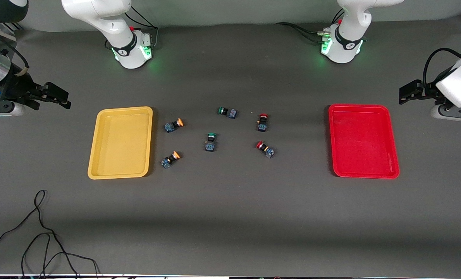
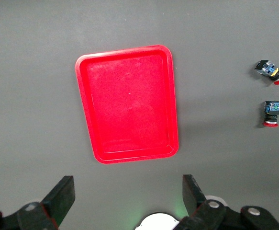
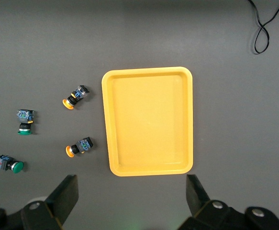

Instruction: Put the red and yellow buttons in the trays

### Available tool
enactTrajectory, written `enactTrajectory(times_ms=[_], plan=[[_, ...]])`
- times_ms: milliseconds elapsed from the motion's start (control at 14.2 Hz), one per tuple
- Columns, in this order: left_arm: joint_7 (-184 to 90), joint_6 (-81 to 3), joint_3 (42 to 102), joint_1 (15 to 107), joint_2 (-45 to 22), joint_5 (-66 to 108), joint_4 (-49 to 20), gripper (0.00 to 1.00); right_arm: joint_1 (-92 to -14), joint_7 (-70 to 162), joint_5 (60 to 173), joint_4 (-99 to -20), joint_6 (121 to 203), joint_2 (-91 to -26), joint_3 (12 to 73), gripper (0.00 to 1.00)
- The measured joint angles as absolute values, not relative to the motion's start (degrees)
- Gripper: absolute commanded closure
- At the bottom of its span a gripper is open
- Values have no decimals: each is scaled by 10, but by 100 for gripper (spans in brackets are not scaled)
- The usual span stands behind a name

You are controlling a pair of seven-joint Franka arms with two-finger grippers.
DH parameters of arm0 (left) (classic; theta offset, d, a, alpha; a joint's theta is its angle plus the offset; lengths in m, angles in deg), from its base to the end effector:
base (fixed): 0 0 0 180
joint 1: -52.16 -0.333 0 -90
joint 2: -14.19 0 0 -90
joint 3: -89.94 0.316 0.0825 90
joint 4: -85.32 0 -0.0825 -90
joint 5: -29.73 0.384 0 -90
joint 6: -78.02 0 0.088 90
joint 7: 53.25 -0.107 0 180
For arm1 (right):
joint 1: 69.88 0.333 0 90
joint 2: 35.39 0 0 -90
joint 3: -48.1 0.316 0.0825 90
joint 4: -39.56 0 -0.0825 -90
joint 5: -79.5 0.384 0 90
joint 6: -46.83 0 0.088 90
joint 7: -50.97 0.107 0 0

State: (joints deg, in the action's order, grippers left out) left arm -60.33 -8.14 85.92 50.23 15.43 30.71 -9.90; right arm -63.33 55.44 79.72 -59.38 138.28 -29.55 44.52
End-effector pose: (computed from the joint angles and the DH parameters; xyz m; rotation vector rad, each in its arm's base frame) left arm 0.5368 -0.0180 0.5884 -3.1116 0.2494 0.2145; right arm 0.5221 0.0259 0.6078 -3.1327 0.0406 0.0464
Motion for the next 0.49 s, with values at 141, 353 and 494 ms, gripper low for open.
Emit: enactTrajectory(times_ms=[141, 353, 494], plan=[[-603, -81, 859, 502, 154, 307, -98, 0, -633, 554, 797, -593, 1383, -295, 445, 0], [-603, -81, 858, 502, 154, 307, -95, 0, -632, 554, 797, -593, 1383, -297, 447, 0], [-603, -81, 858, 502, 154, 307, -95, 0, -629, 565, 798, -595, 1384, -304, 454, 0]])
